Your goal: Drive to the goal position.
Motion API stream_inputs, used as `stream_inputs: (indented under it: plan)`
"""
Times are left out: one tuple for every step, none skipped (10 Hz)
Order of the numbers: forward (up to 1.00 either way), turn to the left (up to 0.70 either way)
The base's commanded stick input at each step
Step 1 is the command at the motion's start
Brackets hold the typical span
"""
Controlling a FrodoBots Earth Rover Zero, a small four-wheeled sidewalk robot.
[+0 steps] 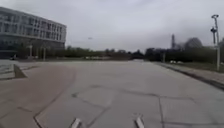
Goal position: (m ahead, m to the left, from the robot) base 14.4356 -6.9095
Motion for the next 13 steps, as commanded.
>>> stream_inputs:
  plan:
    - [1.00,0.06]
    - [1.00,0.06]
    - [1.00,0.05]
    - [1.00,-0.34]
    - [1.00,-0.34]
    - [1.00,-0.34]
    - [1.00,-0.34]
    - [1.00,-0.34]
    - [1.00,-0.34]
    - [1.00,-0.34]
    - [1.00,-0.25]
    - [1.00,0.06]
    - [1.00,0.06]
